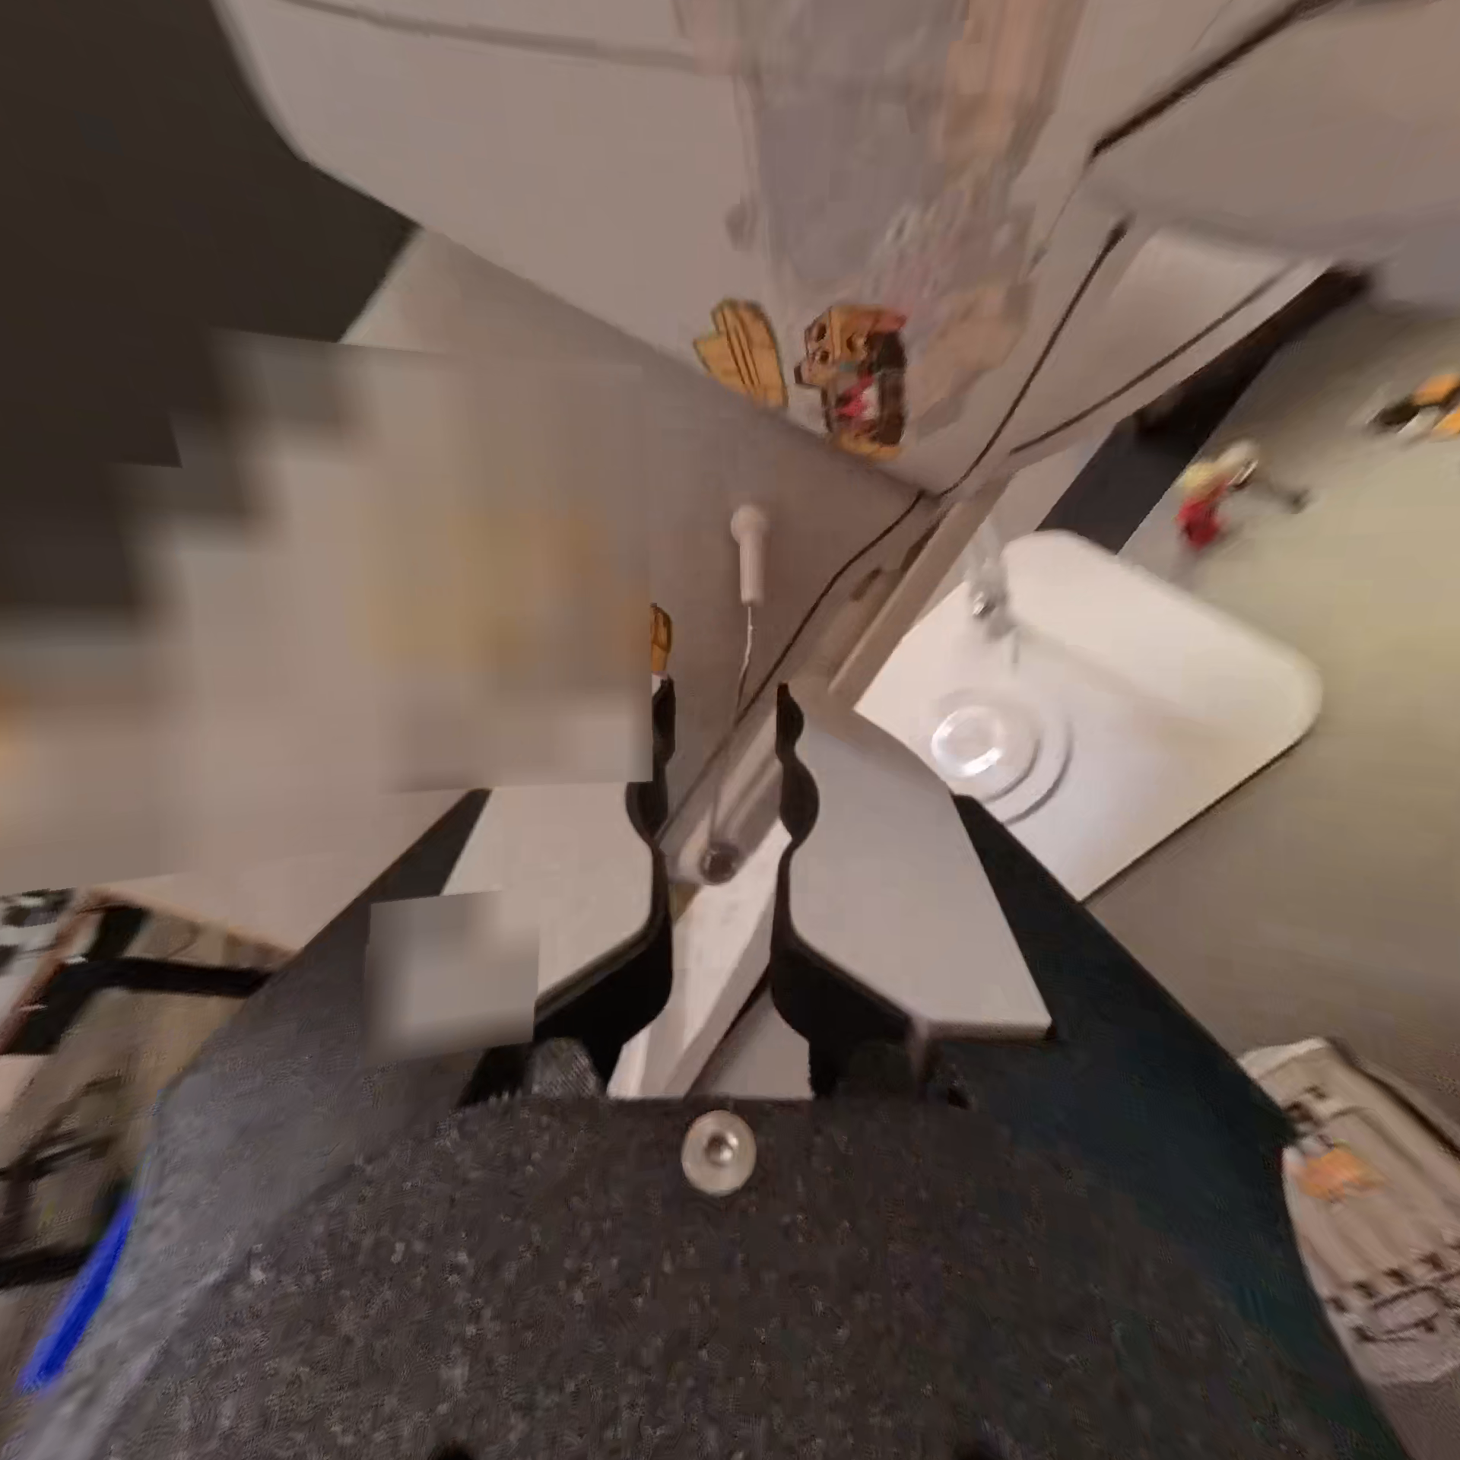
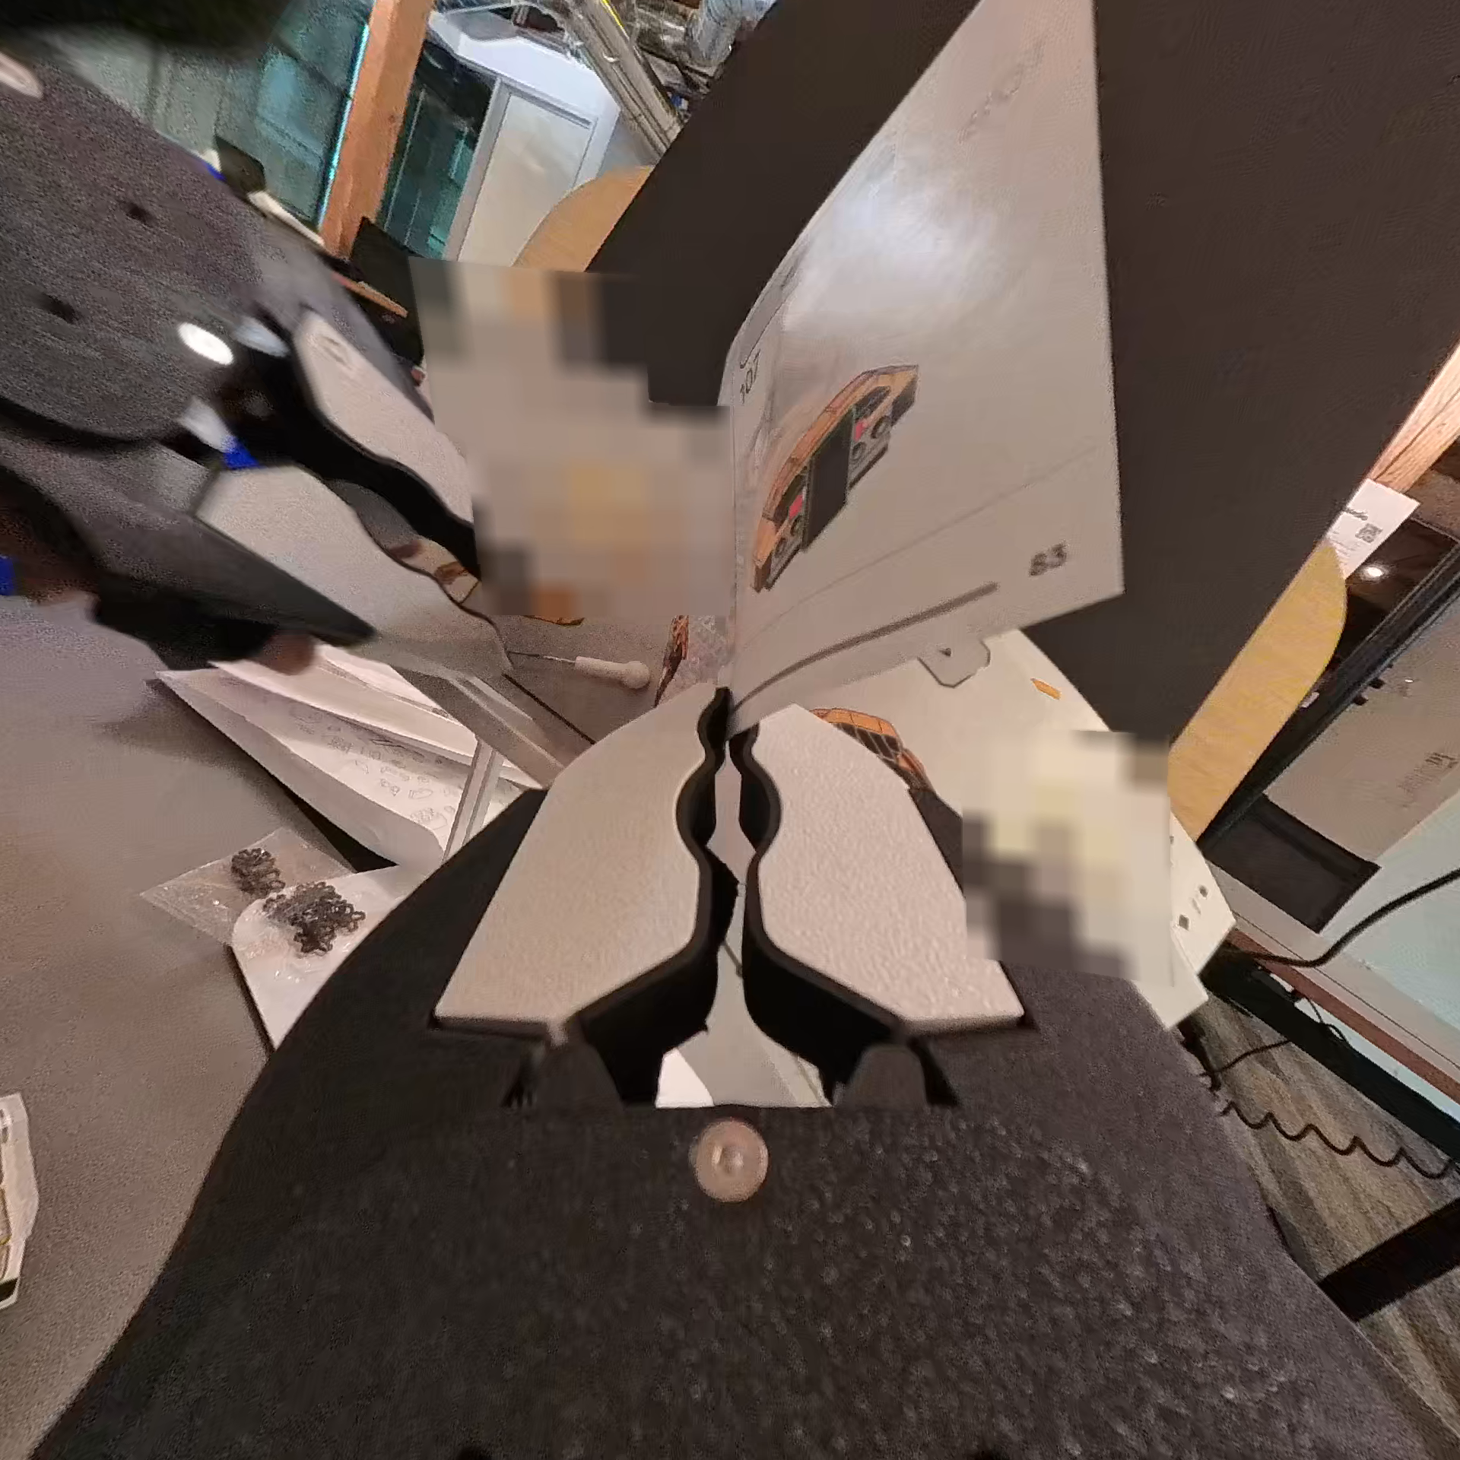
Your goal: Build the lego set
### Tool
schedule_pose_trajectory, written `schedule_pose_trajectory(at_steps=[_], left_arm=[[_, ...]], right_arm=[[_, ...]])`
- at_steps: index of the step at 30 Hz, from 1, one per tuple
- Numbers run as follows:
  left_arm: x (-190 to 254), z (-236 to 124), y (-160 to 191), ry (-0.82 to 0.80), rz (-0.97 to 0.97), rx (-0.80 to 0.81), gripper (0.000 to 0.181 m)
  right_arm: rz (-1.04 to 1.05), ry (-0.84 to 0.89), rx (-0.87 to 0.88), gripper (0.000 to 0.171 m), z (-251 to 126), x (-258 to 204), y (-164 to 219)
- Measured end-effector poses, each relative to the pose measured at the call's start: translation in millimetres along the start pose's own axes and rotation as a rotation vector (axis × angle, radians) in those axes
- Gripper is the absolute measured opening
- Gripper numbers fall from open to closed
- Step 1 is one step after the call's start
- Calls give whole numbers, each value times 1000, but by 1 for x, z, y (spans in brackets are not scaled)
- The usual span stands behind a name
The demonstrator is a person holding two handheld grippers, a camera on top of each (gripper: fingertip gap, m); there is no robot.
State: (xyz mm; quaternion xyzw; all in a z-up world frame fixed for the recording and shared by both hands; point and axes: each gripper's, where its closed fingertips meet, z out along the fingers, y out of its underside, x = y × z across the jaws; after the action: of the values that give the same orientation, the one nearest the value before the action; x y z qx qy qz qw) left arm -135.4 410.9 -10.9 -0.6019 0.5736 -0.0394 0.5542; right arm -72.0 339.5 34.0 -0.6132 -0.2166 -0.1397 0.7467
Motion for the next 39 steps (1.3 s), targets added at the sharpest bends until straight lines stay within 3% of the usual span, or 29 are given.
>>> schedule_pose_trajectory(at_steps=[3,4,6,12,16,21,23,27,30,33,39], left_arm=[[10,21,12,90,63,-133,10],[5,22,12,63,85,-132,1],[-9,15,9,-11,29,-55,0],[-39,-19,41,175,-922,431,3],[-32,-24,64,316,-1305,642,3],[-30,-23,68,345,-1417,740,3],[-30,-21,70,360,-1439,752,3],[-30,-20,71,375,-1462,767,3],[-30,-19,71,374,-1460,764,3],[-30,-19,72,377,-1495,779,3],[-29,-19,73,380,-1528,792,3]], right_arm=[[6,-17,-7,0,0,-2,-1],[6,-29,-10,0,1,-4,-2],[-1,-63,-21,0,5,-11,-4],[-132,-208,-140,0,47,-62,0],[-214,-252,-308,2,77,-88,20],[-308,-304,-318,13,89,-102,26],[-306,-396,-300,28,84,-114,23],[-134,-552,-244,37,66,-124,9],[-20,-450,-250,28,59,-84,-5],[-133,-261,-401,22,60,-34,14],[-393,-146,-483,22,69,-35,34]])
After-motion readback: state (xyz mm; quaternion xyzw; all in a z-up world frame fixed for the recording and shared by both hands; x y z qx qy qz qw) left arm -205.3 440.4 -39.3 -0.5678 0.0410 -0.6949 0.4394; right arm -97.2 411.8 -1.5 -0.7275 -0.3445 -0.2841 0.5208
